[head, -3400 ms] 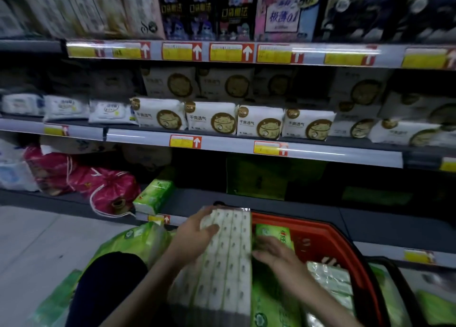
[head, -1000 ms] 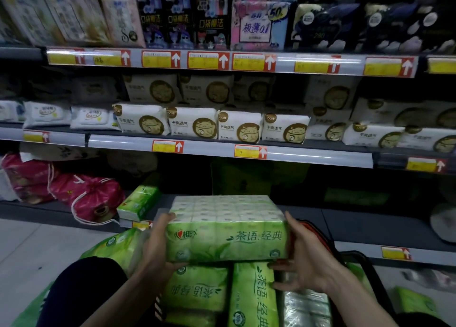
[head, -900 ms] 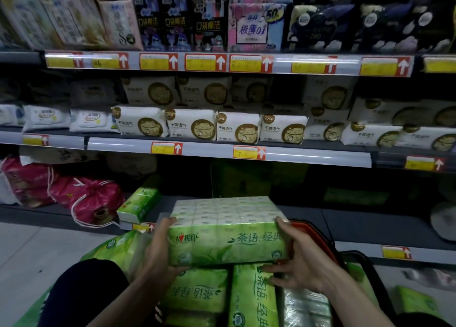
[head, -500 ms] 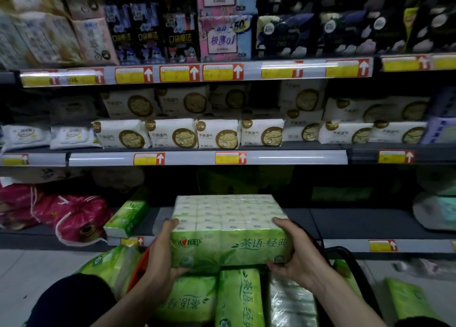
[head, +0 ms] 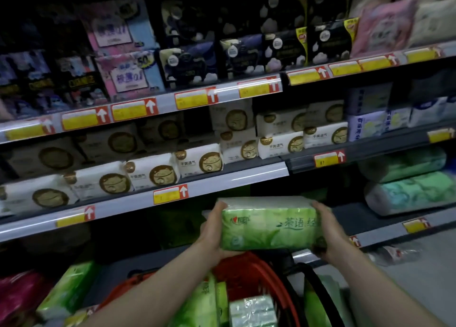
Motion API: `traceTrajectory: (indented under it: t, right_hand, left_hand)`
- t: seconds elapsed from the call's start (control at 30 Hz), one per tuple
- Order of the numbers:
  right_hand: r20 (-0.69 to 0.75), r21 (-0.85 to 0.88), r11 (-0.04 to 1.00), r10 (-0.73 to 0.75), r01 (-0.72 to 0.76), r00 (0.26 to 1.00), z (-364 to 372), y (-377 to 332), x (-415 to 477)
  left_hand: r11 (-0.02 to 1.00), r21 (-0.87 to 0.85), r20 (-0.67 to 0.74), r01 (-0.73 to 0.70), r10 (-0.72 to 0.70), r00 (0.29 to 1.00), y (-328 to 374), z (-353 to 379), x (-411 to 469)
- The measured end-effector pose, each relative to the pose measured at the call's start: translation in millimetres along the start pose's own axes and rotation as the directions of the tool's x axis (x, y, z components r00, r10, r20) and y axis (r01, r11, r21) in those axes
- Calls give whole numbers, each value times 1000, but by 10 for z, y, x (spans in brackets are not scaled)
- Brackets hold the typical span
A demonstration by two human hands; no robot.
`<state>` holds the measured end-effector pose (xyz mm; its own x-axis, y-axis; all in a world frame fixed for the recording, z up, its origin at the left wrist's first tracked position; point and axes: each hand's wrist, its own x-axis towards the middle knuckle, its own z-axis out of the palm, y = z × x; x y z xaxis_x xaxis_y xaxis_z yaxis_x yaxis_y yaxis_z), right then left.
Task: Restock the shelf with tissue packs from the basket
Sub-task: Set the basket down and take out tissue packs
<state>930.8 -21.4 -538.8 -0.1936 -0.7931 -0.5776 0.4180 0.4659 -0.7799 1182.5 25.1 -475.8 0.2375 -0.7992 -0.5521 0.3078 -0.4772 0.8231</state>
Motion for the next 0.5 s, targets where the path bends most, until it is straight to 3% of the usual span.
traceTrajectory:
  t: [0.07, 0.13, 0.23, 0.3, 0.4, 0.5]
  right_hand:
    - [-35, 91, 995, -48, 51, 998, -225, 95, 780]
    - [-219, 98, 995, 1, 21, 976, -270, 165, 1306]
    - [-379, 212, 977, 83, -1, 922, -61, 264, 1486]
    - [-285, 339, 940, 136, -32, 949, 43, 269, 1453]
    - [-227, 393, 918, 158, -58, 961, -23, 452, 2033]
    - [-350, 346, 938, 155, -26, 924, 9, 289, 1781]
  left_hand:
    - [1000, 23, 5, -5, 5, 1000, -30, 273, 211]
    - [999, 28, 11, -47, 46, 999, -51, 589, 265]
    - [997, 42, -8, -66, 67, 998, -201, 991, 533]
    - [995, 74, -20, -63, 65, 998, -355, 1178, 812]
    - [991, 131, -3, -35, 36, 999, -567, 1381, 1147]
    - [994, 92, 57, 52, -58, 997, -706, 1579, 1311]
